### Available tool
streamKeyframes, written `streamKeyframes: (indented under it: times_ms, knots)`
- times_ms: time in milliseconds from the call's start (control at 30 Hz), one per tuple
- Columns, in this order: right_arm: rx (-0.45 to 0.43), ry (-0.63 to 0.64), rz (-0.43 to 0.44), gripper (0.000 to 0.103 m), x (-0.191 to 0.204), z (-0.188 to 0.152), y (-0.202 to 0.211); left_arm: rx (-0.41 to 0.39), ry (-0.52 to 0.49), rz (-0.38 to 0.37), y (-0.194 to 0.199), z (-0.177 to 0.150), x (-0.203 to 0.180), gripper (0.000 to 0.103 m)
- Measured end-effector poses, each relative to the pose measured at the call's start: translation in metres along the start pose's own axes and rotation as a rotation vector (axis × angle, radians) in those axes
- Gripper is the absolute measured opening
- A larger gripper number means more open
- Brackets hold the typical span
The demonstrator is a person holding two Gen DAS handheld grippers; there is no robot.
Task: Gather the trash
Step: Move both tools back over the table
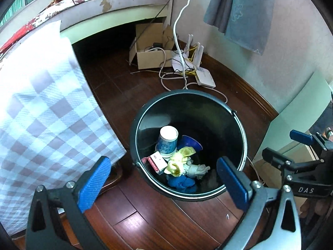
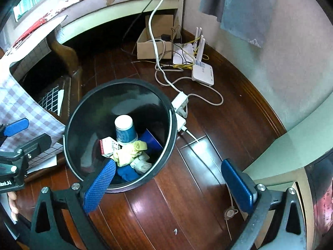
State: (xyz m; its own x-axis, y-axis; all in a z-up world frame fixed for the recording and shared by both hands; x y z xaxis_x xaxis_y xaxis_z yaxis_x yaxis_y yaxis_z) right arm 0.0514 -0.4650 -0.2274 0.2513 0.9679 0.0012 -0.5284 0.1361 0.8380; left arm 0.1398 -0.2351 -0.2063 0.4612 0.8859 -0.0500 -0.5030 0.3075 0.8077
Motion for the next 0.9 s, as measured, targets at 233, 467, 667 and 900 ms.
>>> streamKeyframes:
  times_ms: [233,467,667,900]
  knots:
    - [-0.033,0.006,0.012,0.102,0.011,0.000,0.020,-0.021,0.009,0.006,0.015,-0.002,0.007,0.102]
    - [-0.077,0.005,0.025,0.102,0.020,0.000,0.046,-0.055,0.020,0.011,0.038,-0.006,0.012,0.102]
    - [-0.114,0.000,0.038,0.102,0.028,0.001,0.070,-0.078,0.031,0.020,0.055,-0.007,0.017,0.102]
    - [-0.165,0.003,0.068,0.102,0.037,0.010,0.095,-0.137,0.050,0.049,0.089,-0.005,0.032,0.102]
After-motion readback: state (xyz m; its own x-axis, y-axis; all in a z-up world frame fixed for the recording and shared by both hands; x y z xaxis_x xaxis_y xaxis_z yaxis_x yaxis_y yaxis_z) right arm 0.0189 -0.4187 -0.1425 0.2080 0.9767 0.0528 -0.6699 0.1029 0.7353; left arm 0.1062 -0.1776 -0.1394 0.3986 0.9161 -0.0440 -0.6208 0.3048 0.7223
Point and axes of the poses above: each gripper's, at about its wrist camera, not at the fingertips, and y roughly against the way its jaws point, x to its left, z to its top, the point moved 1 cm from there along -y, roughly the way its jaws point, and after that the axes turned 4 degrees about -x, right-handed, at the moved point
